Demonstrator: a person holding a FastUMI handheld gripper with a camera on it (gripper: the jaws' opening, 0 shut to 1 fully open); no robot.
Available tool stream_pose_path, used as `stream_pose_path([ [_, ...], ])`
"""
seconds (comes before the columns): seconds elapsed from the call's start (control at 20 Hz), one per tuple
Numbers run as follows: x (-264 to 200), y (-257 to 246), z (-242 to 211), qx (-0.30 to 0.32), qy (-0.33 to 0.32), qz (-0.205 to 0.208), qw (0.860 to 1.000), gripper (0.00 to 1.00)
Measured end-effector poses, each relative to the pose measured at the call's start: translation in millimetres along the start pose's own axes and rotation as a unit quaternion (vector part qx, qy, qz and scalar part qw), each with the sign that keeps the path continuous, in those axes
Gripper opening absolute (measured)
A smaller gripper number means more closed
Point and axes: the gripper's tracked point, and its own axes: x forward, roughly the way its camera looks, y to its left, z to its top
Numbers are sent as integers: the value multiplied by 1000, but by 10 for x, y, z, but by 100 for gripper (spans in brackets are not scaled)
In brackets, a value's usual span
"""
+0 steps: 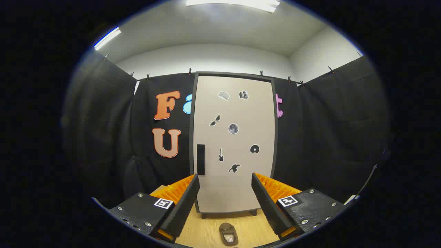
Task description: Open the shoe cabinet door, grab the shoes and put them into the shoe cabinet, then close the shoe cabinet door.
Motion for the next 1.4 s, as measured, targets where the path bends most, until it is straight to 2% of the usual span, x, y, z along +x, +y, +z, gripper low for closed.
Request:
stream_pose_path([
  [0.95,99,130,-51,-5,9,4,1000,95],
  [1.4,420,372,-203,5,26,34,999,95],
])
